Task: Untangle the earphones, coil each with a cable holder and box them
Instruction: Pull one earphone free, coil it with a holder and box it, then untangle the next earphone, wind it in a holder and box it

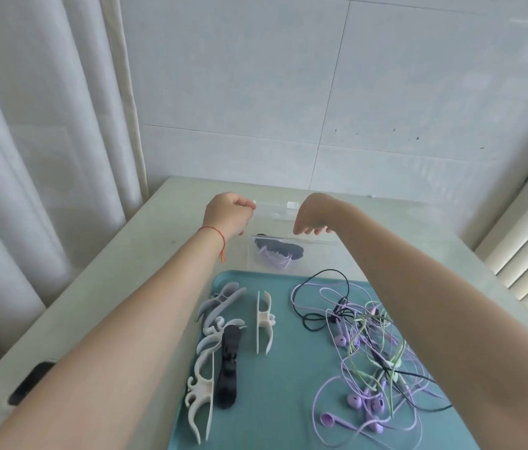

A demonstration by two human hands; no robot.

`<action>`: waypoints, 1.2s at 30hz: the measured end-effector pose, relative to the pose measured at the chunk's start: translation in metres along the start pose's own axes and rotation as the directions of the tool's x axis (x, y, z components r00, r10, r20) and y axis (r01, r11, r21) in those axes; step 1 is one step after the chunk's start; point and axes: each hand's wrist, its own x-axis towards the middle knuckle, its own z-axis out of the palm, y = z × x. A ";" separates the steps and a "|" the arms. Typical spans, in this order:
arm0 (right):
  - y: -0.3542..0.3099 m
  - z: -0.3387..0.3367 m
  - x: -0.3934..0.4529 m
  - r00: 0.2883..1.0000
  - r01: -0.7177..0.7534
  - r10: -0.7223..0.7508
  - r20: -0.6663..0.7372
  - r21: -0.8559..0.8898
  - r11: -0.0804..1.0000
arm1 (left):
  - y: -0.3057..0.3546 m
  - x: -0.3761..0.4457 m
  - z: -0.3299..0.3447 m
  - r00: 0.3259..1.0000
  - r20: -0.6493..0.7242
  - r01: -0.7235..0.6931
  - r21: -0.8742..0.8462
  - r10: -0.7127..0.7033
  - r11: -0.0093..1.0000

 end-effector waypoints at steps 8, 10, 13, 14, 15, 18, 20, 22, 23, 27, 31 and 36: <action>-0.006 -0.001 -0.076 0.845 0.364 -0.181 -0.503 0.292 0.884 | 0.010 -0.050 -0.029 0.988 -0.086 -0.114 0.125 0.125 0.986; -0.014 0.013 -0.101 0.892 0.382 -0.270 -0.362 0.288 0.878 | 0.008 -0.069 -0.034 0.994 0.006 -0.110 0.203 0.111 0.973; -0.022 0.041 -0.123 0.937 0.349 -0.341 -0.079 0.144 0.926 | 0.001 -0.095 -0.040 0.979 0.206 -0.122 0.542 0.010 0.832; -0.024 0.051 -0.130 0.942 0.336 -0.337 -0.007 0.101 0.936 | -0.001 -0.105 -0.043 0.965 0.258 -0.135 0.632 -0.043 0.763; -0.026 0.062 -0.134 0.946 0.319 -0.322 0.039 0.064 0.946 | -0.003 -0.114 -0.045 0.953 0.291 -0.145 0.683 -0.085 0.716; -0.032 0.089 -0.143 0.967 0.245 -0.245 0.064 0.016 0.969 | -0.012 -0.131 -0.051 0.949 0.300 -0.153 0.704 -0.096 0.694; -0.036 0.099 -0.148 0.975 0.209 -0.212 0.071 0.052 0.977 | -0.020 -0.136 -0.052 0.962 0.269 -0.156 0.672 -0.042 0.724; -0.037 0.099 -0.155 0.982 0.179 -0.182 0.046 0.065 0.982 | -0.027 -0.138 -0.052 0.968 0.250 -0.160 0.625 -0.003 0.764; -0.036 0.097 -0.160 0.985 0.169 -0.170 0.007 0.071 0.983 | -0.029 -0.139 -0.051 0.970 0.241 -0.163 0.600 0.017 0.783; -0.022 0.079 -0.169 0.977 0.171 -0.150 -0.151 0.135 0.976 | -0.027 -0.144 -0.043 0.940 0.266 -0.320 0.471 0.213 0.822; -0.002 0.061 -0.177 0.962 0.243 -0.176 -0.209 0.361 0.900 | -0.002 -0.160 -0.027 0.863 0.404 -0.436 0.290 0.304 0.852; 0.033 0.056 -0.178 0.945 0.242 -0.114 -0.308 0.418 0.876 | 0.006 -0.166 0.000 0.892 0.320 -0.429 0.380 0.318 0.820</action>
